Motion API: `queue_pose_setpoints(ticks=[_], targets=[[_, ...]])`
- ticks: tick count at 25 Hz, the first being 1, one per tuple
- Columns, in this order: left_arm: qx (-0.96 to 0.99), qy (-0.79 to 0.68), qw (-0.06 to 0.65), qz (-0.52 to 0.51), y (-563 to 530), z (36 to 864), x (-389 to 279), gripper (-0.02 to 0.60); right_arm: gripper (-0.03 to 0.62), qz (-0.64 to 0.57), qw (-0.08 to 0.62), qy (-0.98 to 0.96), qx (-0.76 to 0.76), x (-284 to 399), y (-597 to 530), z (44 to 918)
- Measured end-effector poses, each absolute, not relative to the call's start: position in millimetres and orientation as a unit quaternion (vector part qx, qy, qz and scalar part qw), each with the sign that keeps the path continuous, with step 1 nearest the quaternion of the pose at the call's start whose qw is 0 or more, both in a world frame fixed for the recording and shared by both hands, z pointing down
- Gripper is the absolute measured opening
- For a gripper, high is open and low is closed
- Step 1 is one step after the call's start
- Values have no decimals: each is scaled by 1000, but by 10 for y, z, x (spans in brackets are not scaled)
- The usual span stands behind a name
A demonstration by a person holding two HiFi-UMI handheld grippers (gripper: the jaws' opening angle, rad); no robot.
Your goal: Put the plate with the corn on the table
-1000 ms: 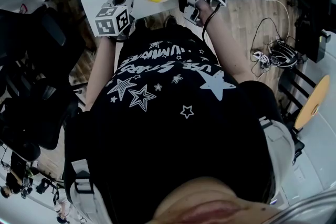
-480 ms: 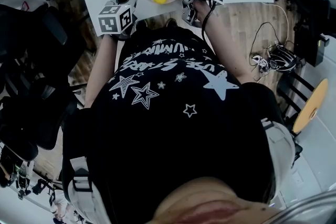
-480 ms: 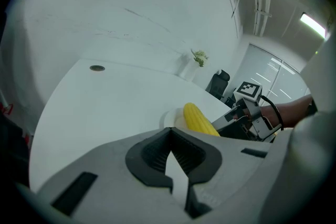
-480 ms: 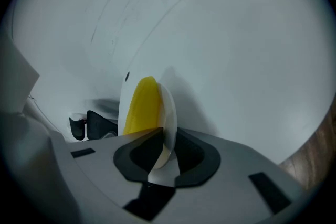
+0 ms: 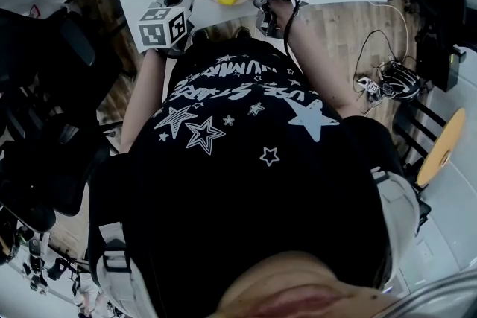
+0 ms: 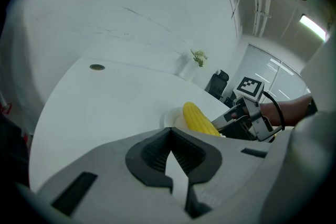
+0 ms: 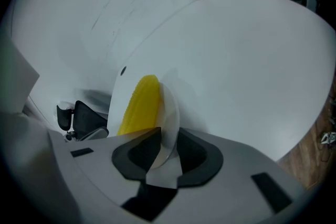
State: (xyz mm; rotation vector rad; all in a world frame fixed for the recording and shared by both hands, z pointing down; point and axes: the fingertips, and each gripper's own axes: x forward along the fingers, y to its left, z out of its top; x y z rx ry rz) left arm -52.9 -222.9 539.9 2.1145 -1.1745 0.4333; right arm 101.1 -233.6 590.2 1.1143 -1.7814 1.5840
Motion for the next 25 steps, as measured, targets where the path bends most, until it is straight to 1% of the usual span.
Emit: queue_pose_setpoints(ticks=[15,18,22,25], targets=[[820,-434,333,169,-2214,5354,-517,5,133,516,310,-668,438,1059,-2331,5871],[824,-429,330,168,-2216,5341,-526,5,132,502,325,-670,439,1042,-2335,5869],[827,-424,327,170,-2210,5327,-523,5,132,493,325,-666,457,1119,-2342,5853],[830,-420,326,171,-2218,5314,-551,5,132,500,311,-660,467,1173,-2341,5833]])
